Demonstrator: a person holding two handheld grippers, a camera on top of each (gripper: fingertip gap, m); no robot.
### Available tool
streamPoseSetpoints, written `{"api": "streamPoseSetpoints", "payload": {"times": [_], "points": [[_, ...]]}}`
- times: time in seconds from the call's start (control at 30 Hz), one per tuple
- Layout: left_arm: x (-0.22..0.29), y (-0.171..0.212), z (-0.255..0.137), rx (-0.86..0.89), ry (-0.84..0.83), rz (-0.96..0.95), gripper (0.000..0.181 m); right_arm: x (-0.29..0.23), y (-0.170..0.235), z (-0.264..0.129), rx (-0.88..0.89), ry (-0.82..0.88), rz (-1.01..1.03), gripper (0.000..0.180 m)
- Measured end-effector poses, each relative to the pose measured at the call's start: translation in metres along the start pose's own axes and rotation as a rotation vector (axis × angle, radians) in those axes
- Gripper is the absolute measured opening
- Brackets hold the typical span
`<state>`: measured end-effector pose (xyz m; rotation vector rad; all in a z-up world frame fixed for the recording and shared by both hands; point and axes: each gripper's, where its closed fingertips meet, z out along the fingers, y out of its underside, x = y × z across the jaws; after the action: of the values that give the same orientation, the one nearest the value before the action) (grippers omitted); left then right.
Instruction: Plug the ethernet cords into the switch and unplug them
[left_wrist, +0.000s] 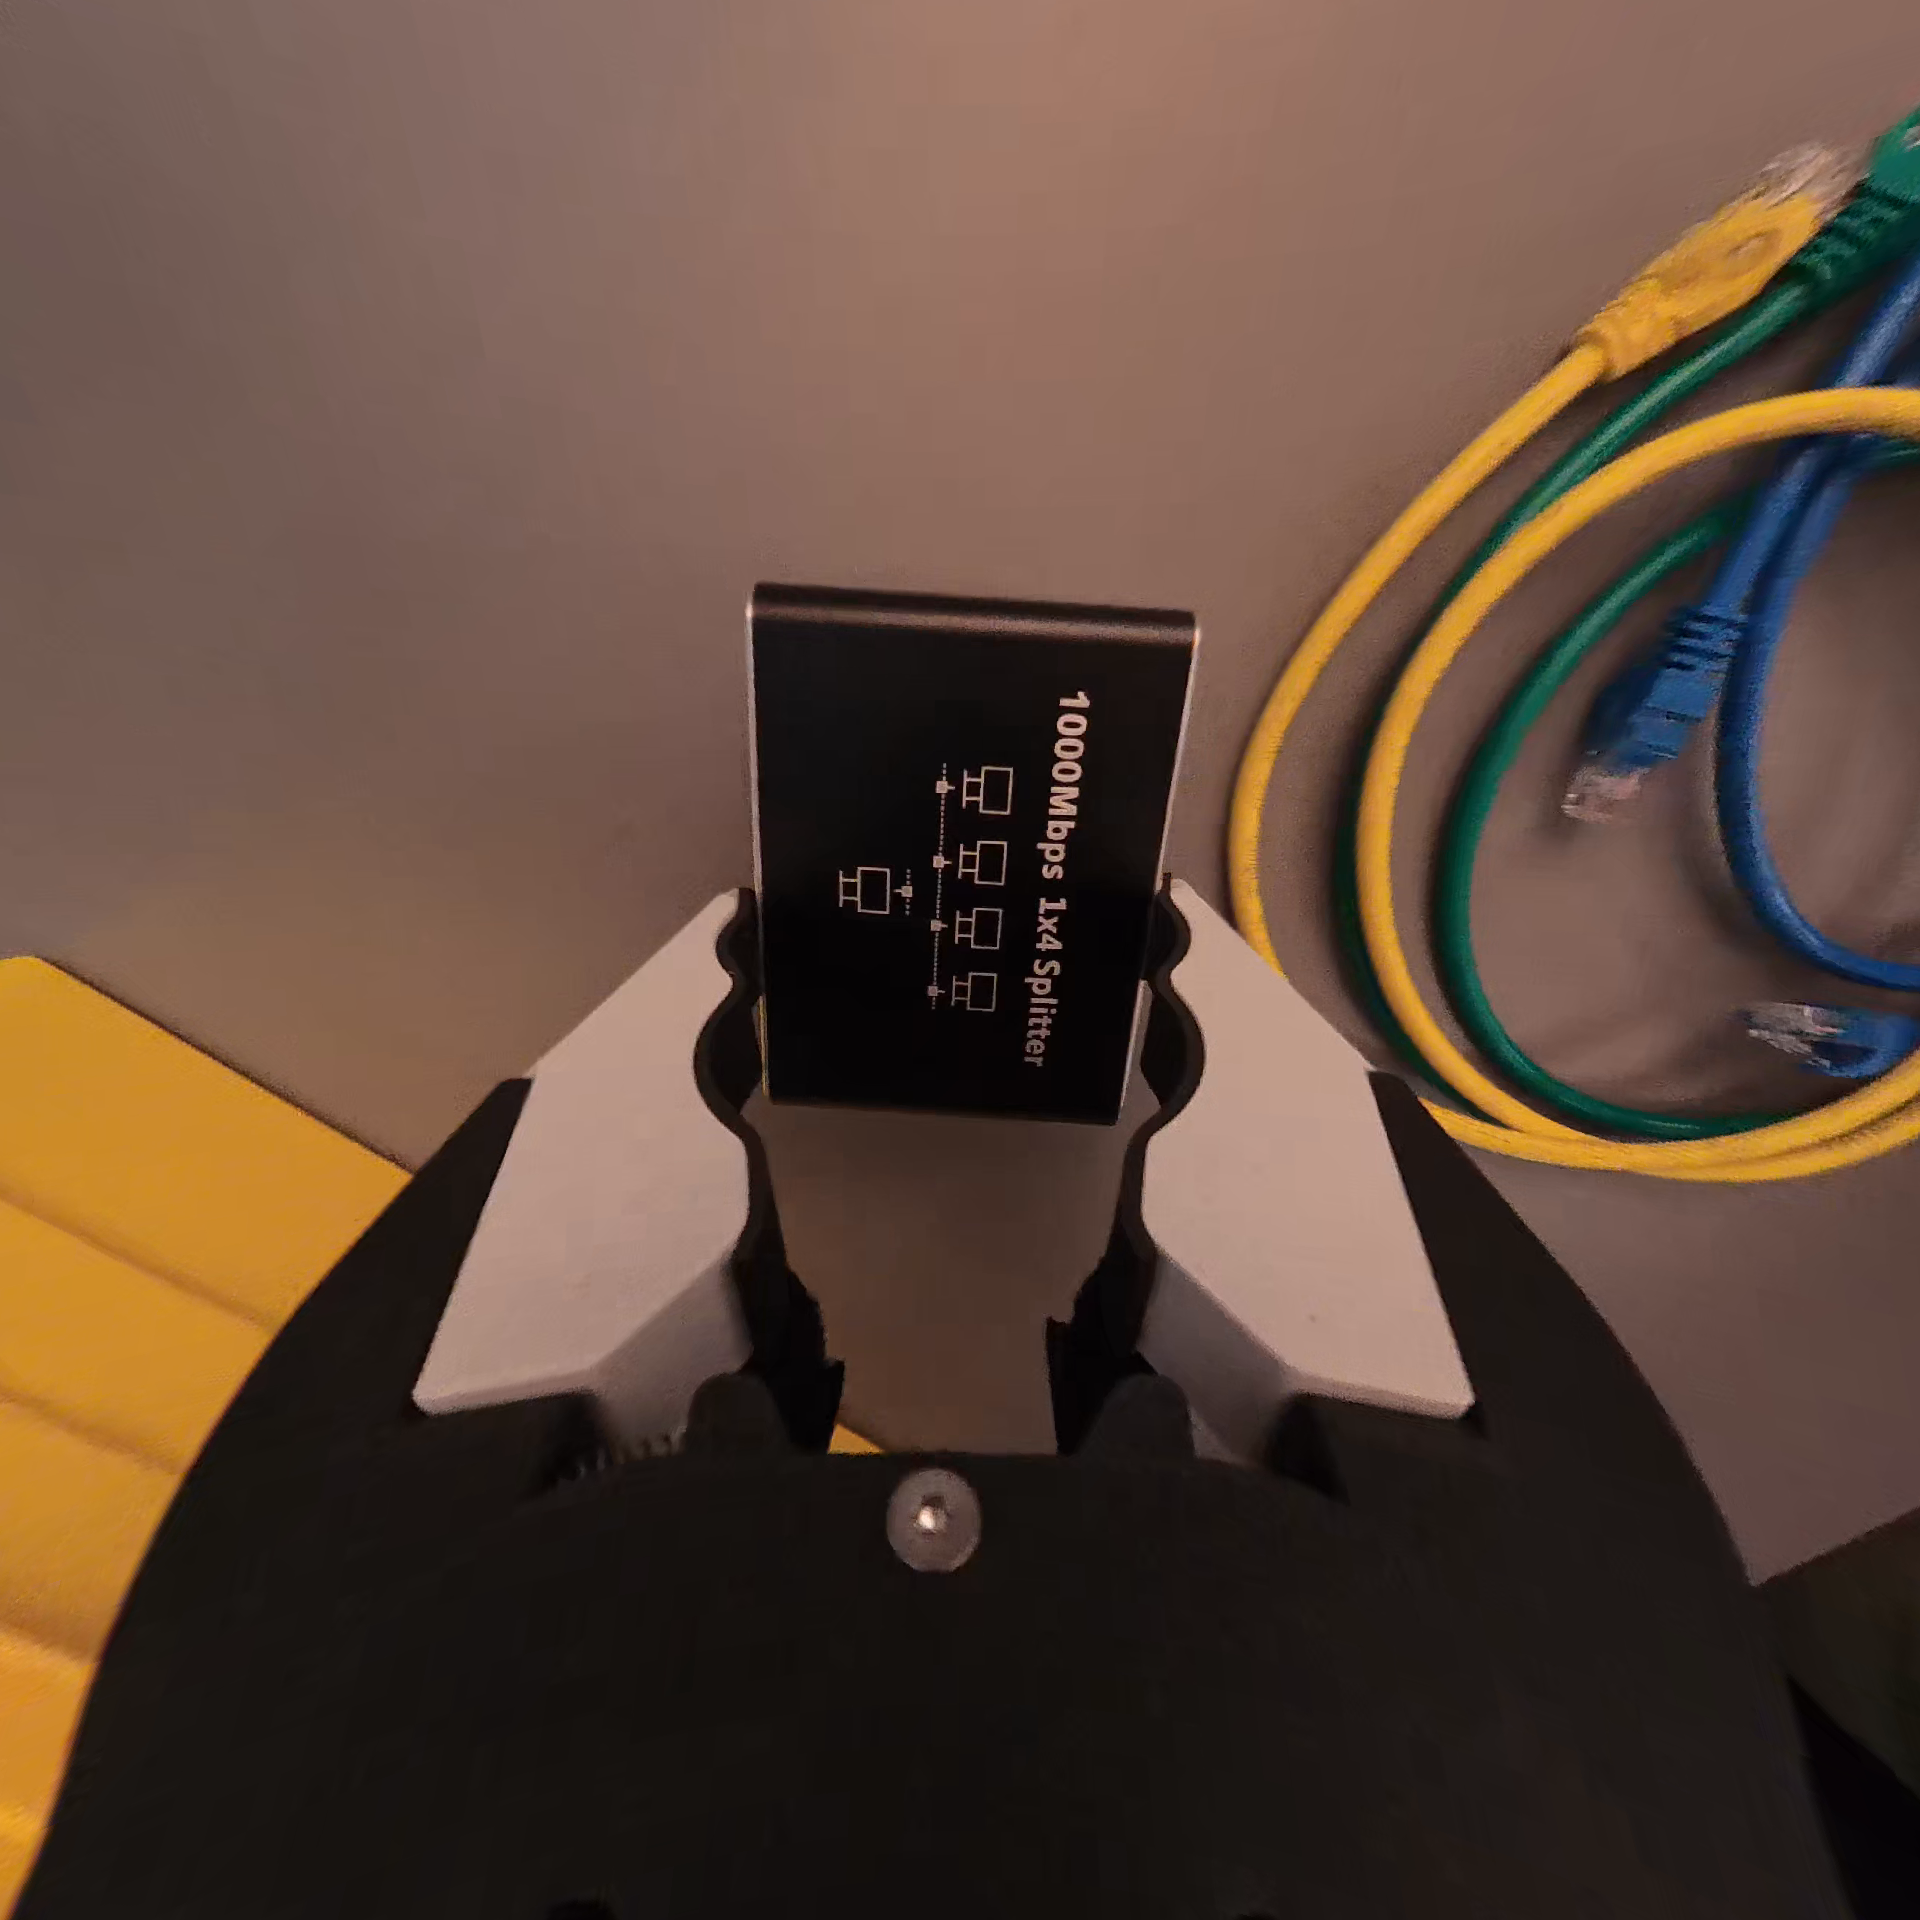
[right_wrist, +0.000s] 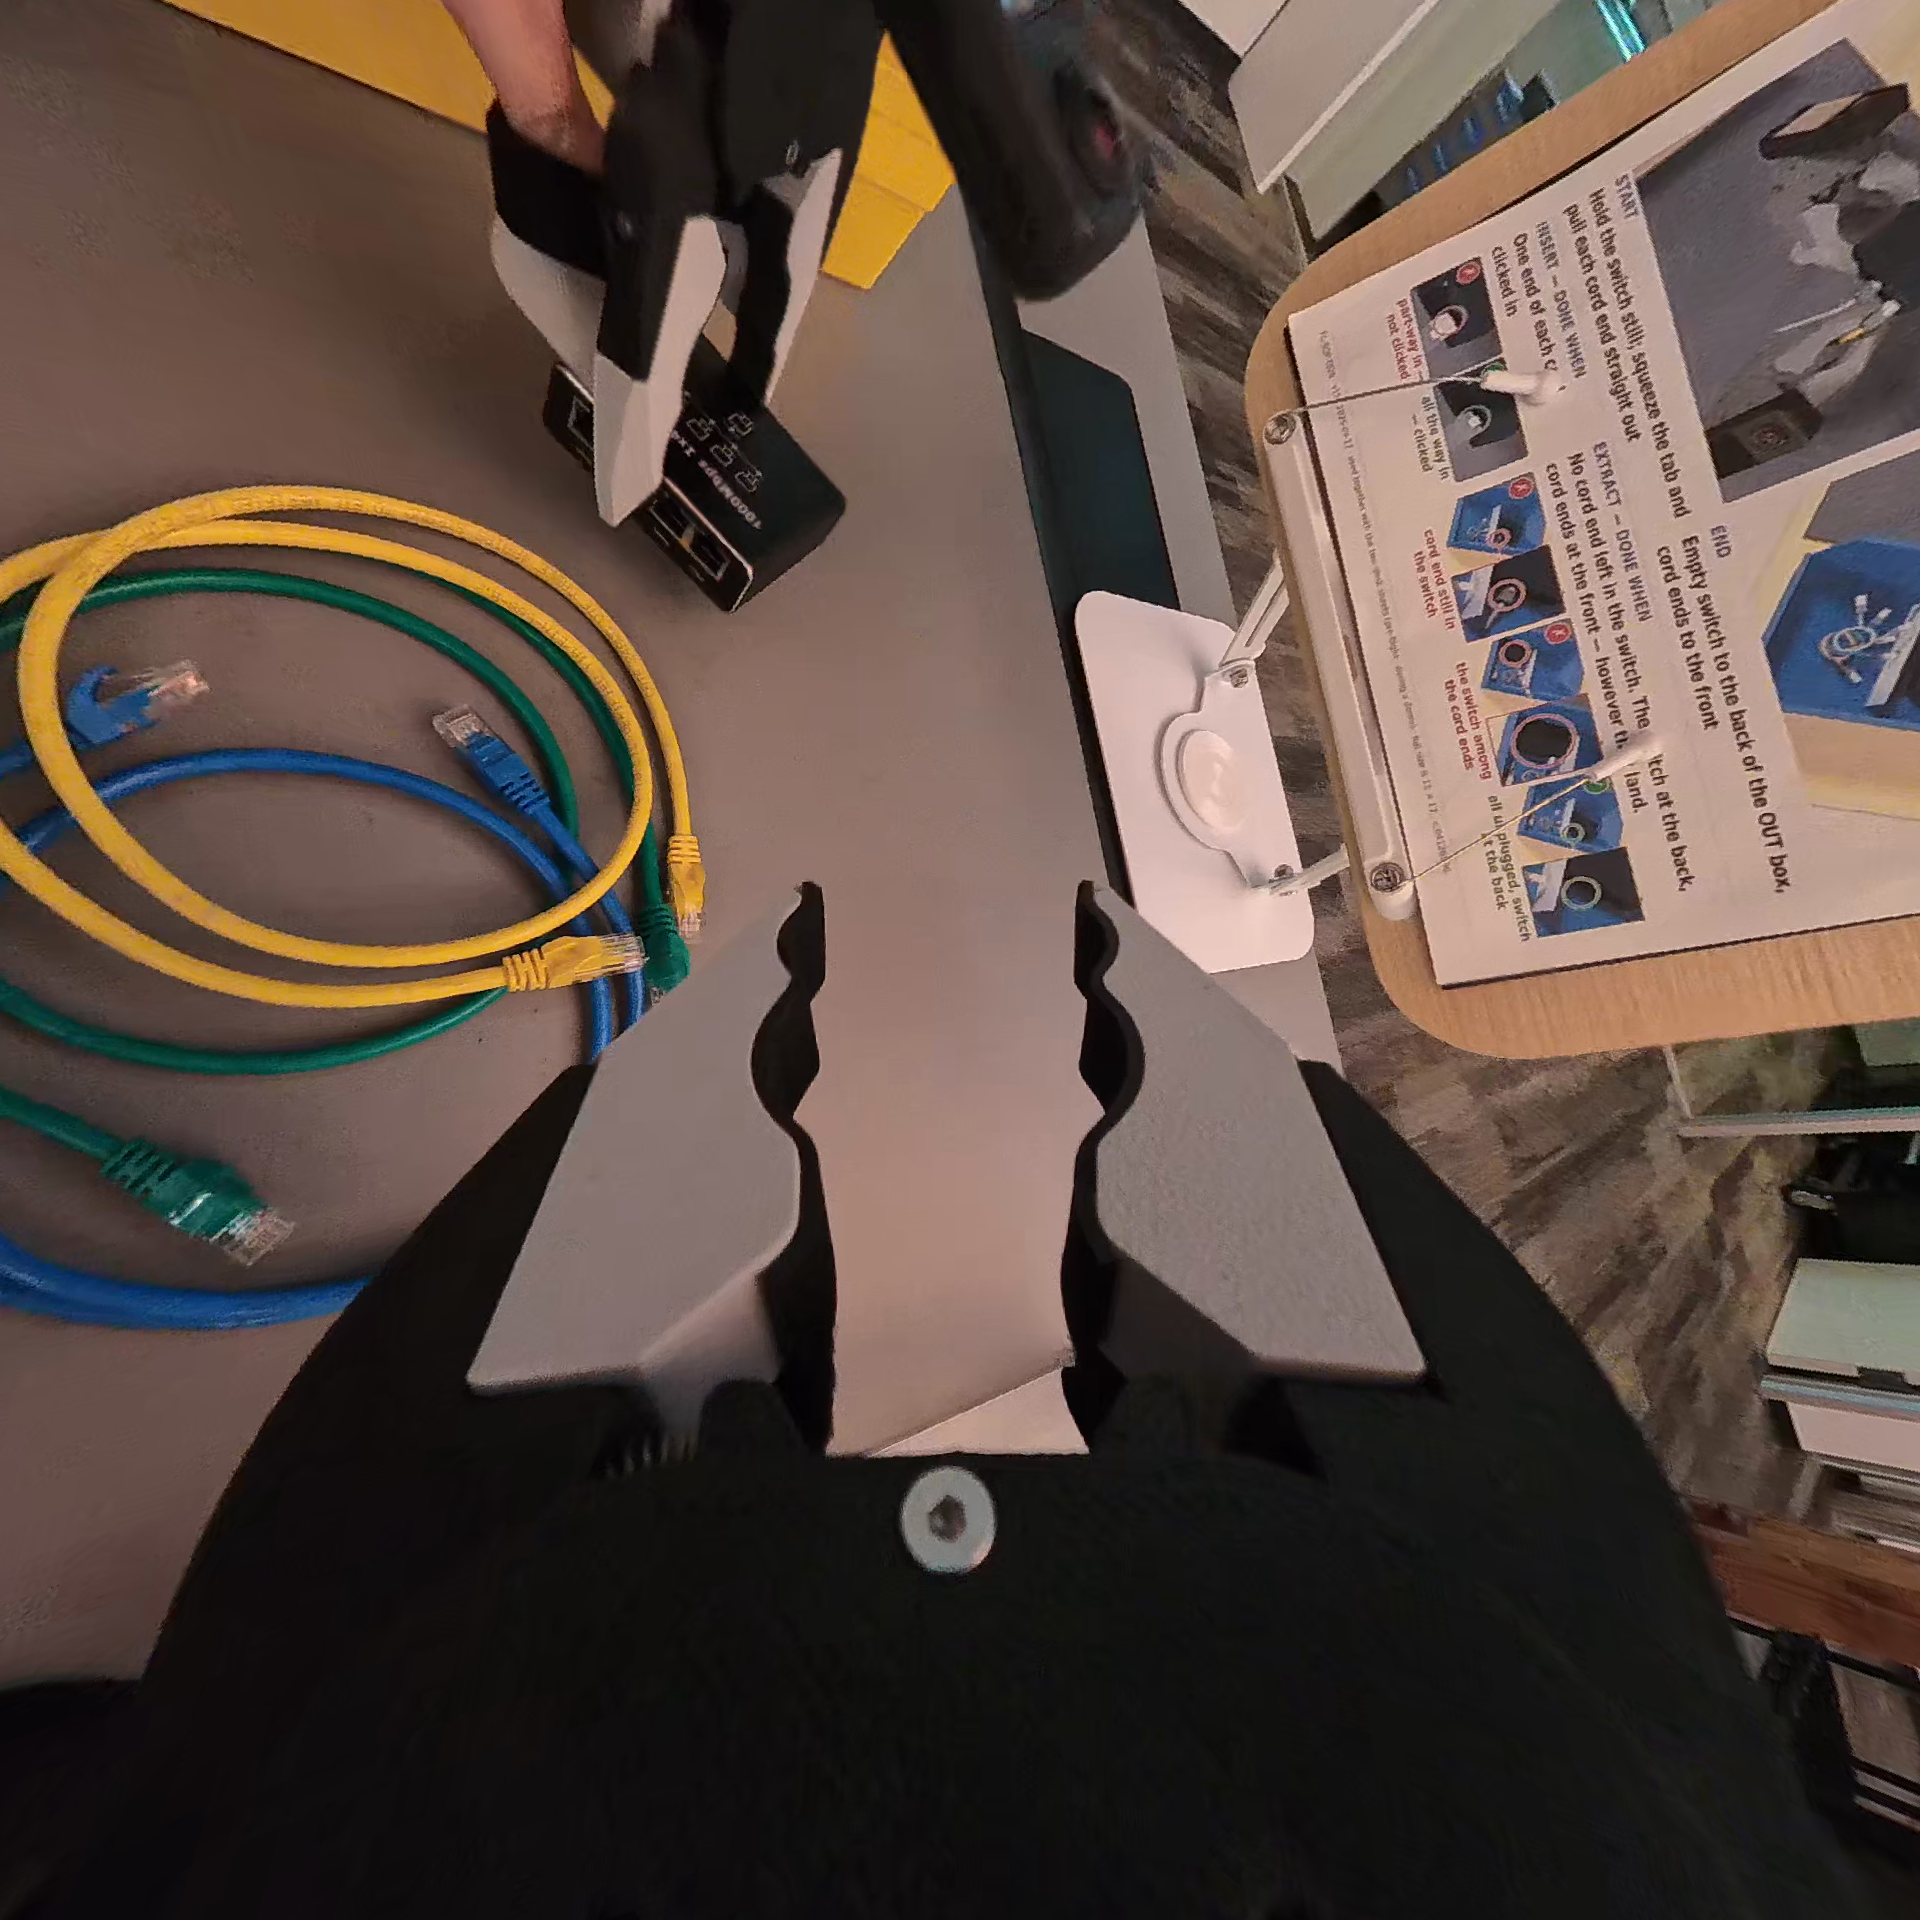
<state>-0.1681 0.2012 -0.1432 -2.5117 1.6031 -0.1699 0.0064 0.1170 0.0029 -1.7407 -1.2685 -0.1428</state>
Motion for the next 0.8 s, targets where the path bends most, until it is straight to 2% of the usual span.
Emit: {"api": "streamPoseSetpoints", "payload": {"times": [0.17,0.33,0.4,0.5,0.6,0.67,0.7,0.77,0.8], "points": [[0.000,0.013,0.015,-0.034,0.035,-0.057,0.074,-0.001,-0.003,-0.009,0.028,-0.021,0.014,0.049],[0.000,0.011,0.014,0.025,0.027,-0.074,0.074,0.001,-0.007,-0.017,0.049,-0.018,0.021,0.049],[0.000,0.002,0.004,0.123,0.034,-0.103,0.073,0.003,-0.008,-0.021,0.052,-0.005,0.015,0.050],[0.016,-0.027,-0.032,0.371,0.088,-0.128,0.071,0.008,-0.013,-0.031,0.072,0.027,0.013,0.050],[0.077,-0.061,-0.058,0.554,0.244,0.007,0.067,0.022,-0.021,-0.046,0.100,0.105,0.015,0.050],[0.117,-0.072,-0.048,0.509,0.297,0.128,0.066,0.032,-0.030,-0.062,0.149,0.163,0.029,0.049],[0.131,-0.075,-0.037,0.455,0.290,0.183,0.060,0.035,-0.036,-0.070,0.180,0.184,0.039,0.049],[0.145,-0.080,-0.014,0.349,0.242,0.268,0.035,0.038,-0.046,-0.086,0.233,0.211,0.055,0.049],[0.151,-0.085,-0.006,0.324,0.238,0.294,0.035,0.038,-0.050,-0.092,0.250,0.215,0.061,0.048]]}}
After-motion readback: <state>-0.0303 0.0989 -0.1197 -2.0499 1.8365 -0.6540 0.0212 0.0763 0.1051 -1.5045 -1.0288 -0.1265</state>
